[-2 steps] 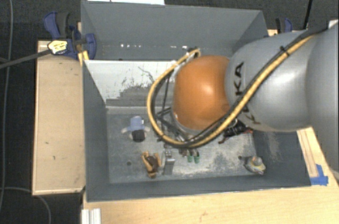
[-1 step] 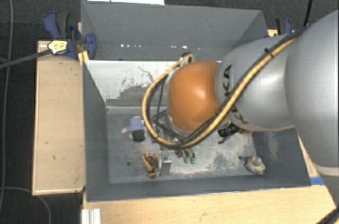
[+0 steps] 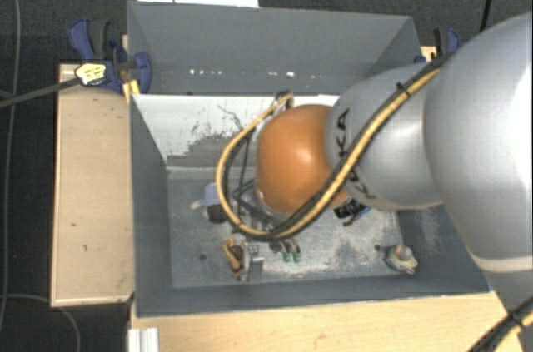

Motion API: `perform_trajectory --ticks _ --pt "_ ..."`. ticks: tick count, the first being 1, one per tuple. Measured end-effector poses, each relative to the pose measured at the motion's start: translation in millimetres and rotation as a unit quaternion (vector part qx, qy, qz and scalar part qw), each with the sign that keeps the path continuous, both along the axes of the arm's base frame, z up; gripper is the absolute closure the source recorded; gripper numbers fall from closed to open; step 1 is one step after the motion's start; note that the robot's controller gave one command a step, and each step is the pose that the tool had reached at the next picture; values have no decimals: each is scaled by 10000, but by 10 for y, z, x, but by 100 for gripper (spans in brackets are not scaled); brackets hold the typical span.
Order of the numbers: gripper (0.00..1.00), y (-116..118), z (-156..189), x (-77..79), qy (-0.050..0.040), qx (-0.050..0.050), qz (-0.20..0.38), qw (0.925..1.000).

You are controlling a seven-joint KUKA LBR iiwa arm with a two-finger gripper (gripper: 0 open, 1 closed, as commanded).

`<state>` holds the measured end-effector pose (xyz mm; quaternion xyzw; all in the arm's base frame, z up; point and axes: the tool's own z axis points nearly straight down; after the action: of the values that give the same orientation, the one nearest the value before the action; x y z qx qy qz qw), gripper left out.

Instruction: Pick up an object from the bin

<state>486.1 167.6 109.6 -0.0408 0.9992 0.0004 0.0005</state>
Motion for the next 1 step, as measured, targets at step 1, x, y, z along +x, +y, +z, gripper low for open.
perform_trajectory --ticks 1 --pt "100 -3 -336 24 18 4 495 9988"
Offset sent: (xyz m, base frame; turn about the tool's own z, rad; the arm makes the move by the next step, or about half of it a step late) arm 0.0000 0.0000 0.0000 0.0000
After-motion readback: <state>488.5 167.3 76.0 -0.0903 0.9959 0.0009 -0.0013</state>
